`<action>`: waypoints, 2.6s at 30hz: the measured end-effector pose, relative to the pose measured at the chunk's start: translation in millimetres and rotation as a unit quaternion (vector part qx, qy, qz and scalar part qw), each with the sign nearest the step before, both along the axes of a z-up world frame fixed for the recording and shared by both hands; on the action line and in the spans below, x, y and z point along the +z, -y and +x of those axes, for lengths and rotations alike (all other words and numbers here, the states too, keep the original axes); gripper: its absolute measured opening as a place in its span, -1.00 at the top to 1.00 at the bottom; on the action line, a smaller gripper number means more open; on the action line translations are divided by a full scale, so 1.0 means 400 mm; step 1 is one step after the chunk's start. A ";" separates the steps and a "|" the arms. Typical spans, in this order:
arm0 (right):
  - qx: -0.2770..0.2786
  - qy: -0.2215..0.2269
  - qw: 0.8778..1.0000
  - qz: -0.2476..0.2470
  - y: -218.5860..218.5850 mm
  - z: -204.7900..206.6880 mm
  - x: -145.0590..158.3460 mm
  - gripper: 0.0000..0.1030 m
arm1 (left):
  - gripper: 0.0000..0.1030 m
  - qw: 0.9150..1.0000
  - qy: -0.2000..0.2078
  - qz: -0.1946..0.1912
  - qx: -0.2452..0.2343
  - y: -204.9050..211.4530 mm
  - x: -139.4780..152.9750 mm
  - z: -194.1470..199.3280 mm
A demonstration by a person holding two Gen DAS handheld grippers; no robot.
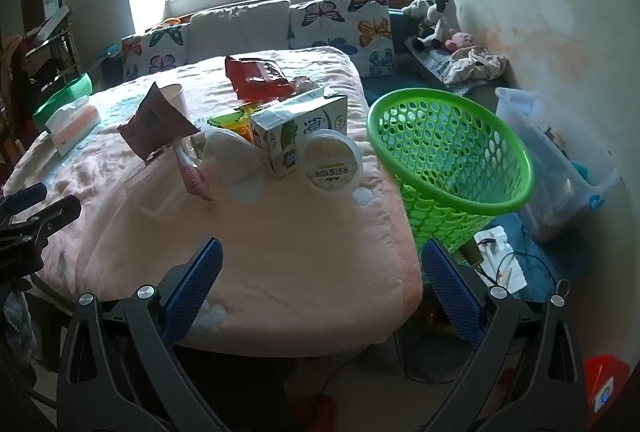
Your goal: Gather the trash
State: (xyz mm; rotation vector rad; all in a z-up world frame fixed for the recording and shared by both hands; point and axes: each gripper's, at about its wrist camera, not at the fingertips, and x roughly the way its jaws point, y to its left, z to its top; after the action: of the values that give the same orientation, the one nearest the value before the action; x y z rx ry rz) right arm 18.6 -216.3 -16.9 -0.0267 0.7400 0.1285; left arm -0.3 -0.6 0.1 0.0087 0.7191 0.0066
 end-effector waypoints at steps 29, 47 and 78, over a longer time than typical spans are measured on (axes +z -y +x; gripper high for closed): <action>-0.007 -0.005 1.000 -0.005 0.002 0.012 -0.011 -0.91 | -0.87 1.000 -0.001 -0.001 0.001 0.006 0.005 -0.005; -0.006 -0.006 1.000 -0.005 0.003 0.016 -0.013 -0.91 | -0.87 1.000 0.001 -0.002 0.003 -0.013 0.009 0.015; 0.005 -0.010 1.000 -0.012 -0.007 0.078 -0.016 -0.91 | -0.87 1.000 0.003 -0.003 0.003 -0.032 0.021 0.074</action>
State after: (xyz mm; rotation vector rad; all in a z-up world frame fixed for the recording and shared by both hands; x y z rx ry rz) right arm 49.9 -213.6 -23.5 -0.0519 0.7605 0.1289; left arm 29.2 12.3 8.7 -0.0003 0.7126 0.0105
